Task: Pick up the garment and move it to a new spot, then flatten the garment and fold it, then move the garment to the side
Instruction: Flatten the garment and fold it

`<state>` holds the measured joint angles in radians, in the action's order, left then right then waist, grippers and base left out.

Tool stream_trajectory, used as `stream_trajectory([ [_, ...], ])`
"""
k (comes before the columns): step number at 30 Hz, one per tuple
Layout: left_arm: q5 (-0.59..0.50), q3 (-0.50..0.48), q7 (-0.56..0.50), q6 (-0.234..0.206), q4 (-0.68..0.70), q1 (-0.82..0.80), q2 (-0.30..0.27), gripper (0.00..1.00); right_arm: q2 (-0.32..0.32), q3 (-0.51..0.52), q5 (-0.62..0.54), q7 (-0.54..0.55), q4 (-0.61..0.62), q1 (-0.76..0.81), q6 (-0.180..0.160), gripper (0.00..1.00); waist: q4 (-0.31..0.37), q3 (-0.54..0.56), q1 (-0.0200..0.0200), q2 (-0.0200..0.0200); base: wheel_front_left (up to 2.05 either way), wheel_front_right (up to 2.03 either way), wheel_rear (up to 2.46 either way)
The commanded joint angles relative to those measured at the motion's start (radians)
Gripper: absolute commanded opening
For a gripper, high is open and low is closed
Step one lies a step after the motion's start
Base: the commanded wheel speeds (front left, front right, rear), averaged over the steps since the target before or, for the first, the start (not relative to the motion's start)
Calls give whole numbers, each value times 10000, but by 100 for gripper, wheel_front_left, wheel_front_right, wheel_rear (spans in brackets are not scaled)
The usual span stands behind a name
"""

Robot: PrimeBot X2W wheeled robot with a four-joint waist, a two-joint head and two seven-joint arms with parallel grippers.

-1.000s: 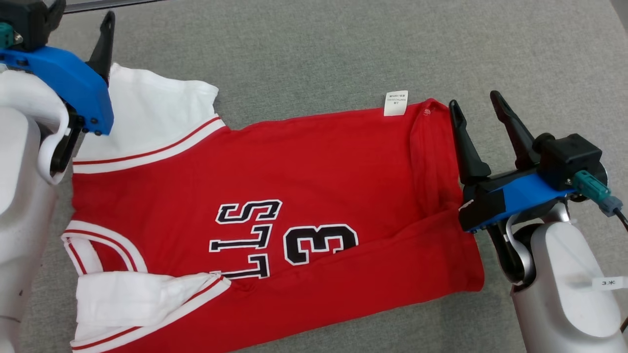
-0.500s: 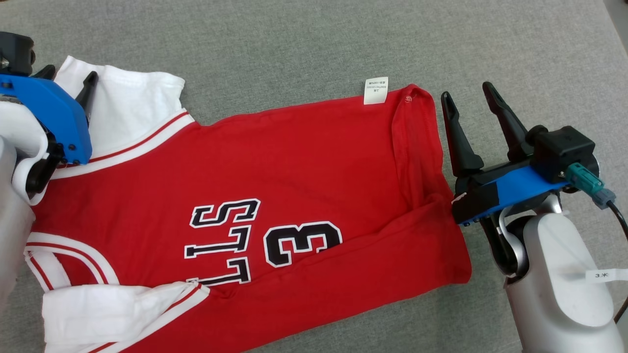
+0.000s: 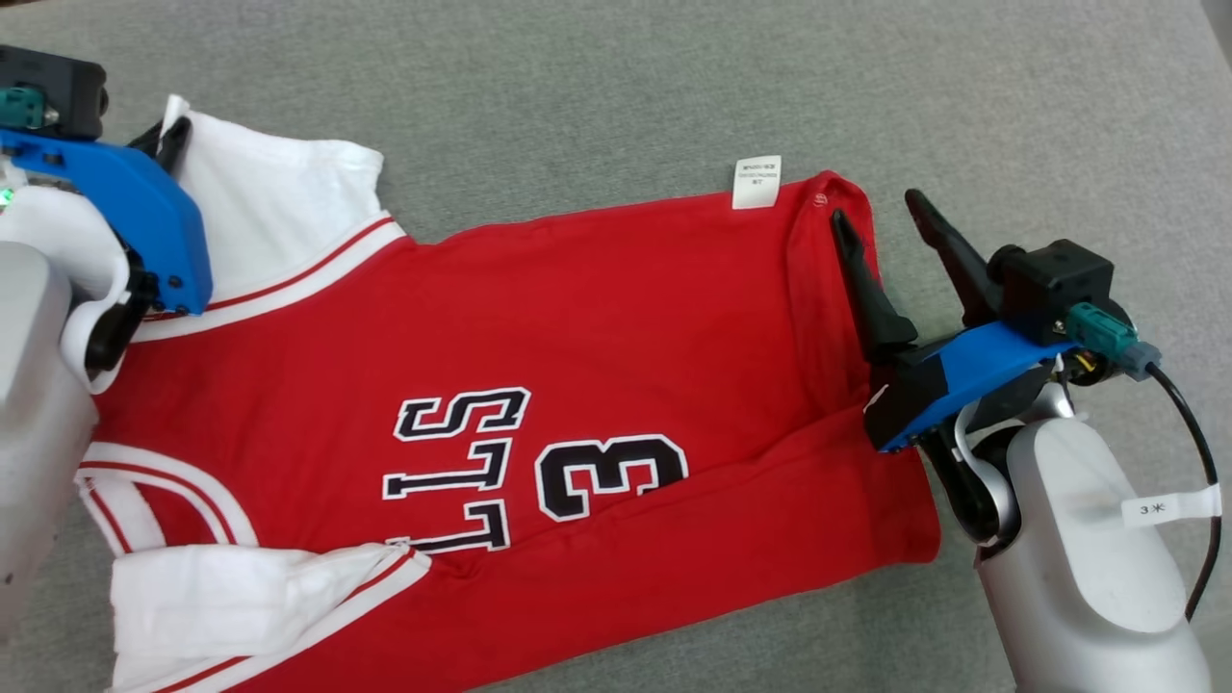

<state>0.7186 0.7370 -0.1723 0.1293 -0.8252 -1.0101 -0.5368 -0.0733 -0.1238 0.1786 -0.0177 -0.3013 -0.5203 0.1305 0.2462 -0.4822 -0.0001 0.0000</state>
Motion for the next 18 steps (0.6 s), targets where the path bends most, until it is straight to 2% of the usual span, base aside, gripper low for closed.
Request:
stream_trajectory([
  [1, -38, 146, 199, 10, 63, -187, 63, 0, -48, -13, 143, 167, -72, -84, 6, 100, -101, 44, 1, 0, 0, 0, 0],
  [10, -22, 796, 989, 10, 360, -423, 342, 0, -106, 194, 478, 1124, -744, -424, 6, 100, -755, 125, 1, 0, 0, 0, 0],
  [18, 26, 1258, 1423, 10, 579, -641, 586, 0, -150, 747, 395, 1486, -1686, -1053, 6, 100, -1172, 82, 1, 0, 0, 0, 0],
])
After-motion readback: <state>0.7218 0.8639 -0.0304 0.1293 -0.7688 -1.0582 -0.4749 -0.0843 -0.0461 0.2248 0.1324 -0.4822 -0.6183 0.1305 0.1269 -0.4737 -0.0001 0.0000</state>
